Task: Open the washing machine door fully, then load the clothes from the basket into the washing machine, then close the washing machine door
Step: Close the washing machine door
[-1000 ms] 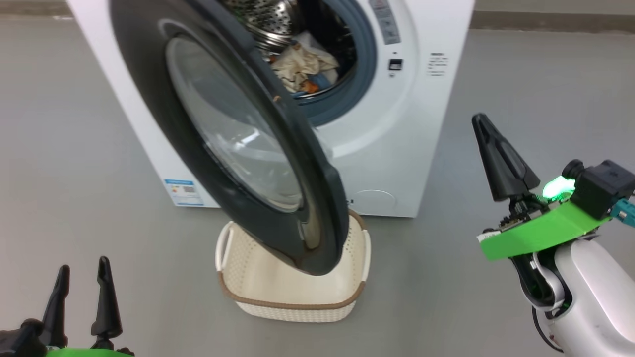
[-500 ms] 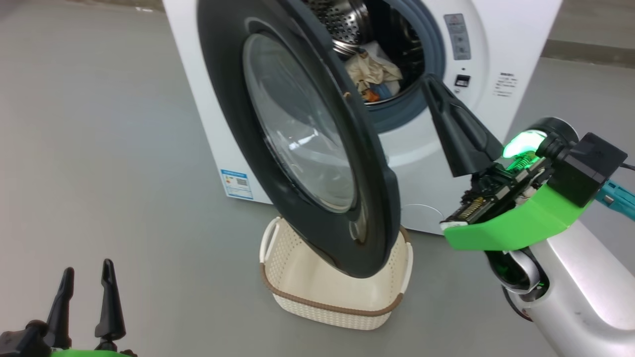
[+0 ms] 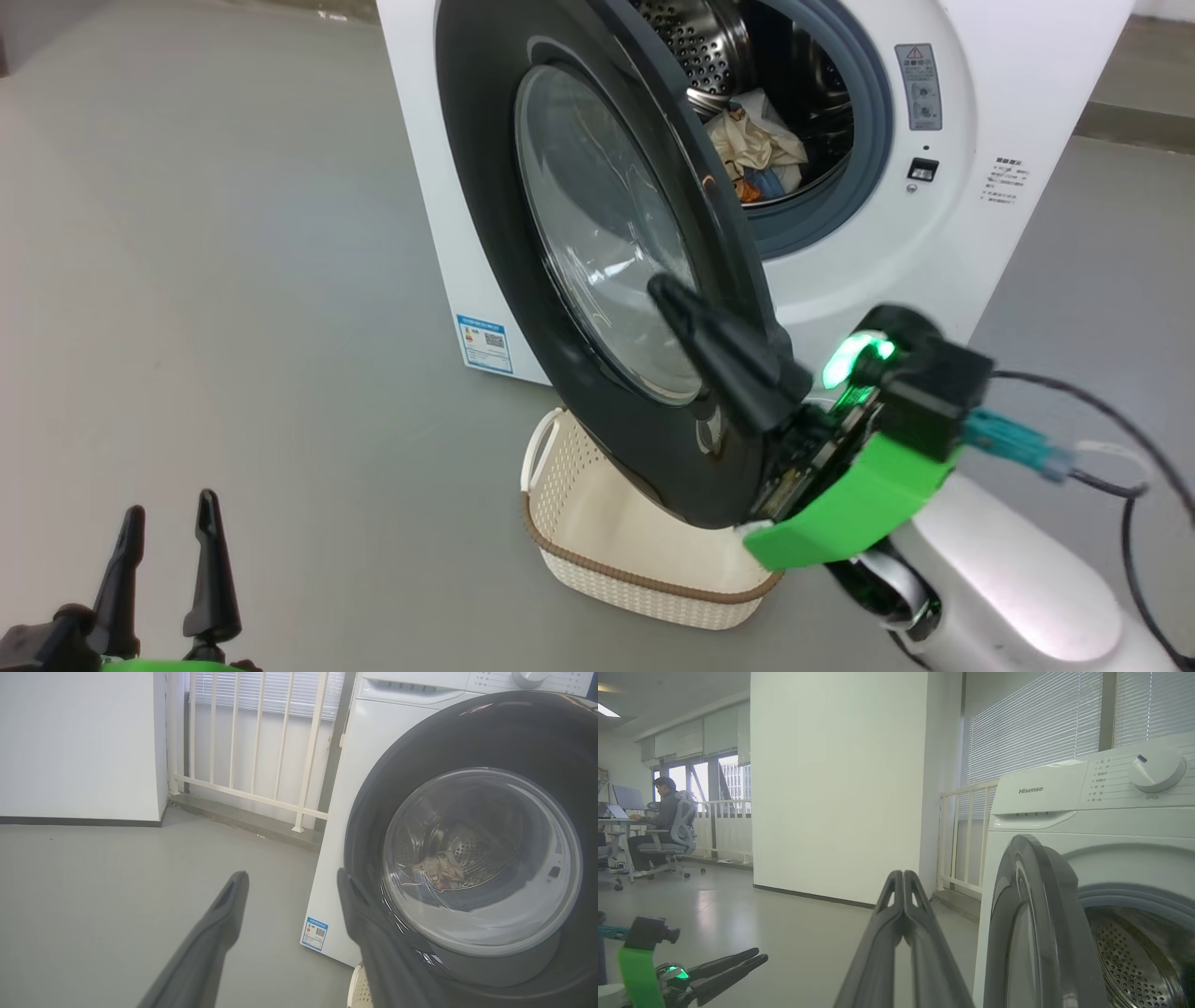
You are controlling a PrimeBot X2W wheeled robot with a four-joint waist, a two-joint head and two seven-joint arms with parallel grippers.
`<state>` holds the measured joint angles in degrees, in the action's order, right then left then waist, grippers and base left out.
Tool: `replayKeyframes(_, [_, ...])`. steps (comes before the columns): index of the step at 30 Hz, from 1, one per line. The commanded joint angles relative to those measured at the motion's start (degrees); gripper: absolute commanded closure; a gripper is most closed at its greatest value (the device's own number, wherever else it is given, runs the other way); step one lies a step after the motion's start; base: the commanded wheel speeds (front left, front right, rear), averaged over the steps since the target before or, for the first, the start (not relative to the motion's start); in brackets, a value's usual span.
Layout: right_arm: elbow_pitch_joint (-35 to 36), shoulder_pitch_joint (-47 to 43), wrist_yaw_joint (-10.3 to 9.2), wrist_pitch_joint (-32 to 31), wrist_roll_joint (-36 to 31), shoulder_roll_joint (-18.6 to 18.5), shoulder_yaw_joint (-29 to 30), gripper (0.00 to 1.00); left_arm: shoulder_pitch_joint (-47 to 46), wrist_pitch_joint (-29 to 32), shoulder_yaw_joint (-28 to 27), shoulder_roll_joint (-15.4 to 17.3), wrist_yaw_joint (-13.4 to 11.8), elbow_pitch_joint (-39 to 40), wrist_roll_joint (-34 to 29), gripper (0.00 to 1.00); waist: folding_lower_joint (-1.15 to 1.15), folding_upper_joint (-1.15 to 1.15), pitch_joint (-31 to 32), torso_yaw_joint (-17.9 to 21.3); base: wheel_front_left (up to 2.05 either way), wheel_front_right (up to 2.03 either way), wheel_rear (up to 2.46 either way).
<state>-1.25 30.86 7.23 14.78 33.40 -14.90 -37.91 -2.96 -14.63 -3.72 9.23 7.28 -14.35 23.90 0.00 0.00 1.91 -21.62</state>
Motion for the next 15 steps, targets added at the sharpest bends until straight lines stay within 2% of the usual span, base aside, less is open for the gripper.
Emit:
replayKeyframes(1, [0.07,-0.51,0.25,0.22,1.28,0.19,-0.89,1.00,-1.05,-0.37,-1.85,0.93,0.10,0.83,0.22,0.00,0.00,0.00,-0.12,-0.08,0.00,0.00,0.00])
replayKeyframes(15, [-15.30,-0.39,0.25,0.22,8.27,0.76,-9.25,1.00,-1.87,-0.37,-1.86,-0.31,0.16,0.53,0.58,0.00,0.00,0.00,-1.42,-1.47,0.00,0.00,0.00])
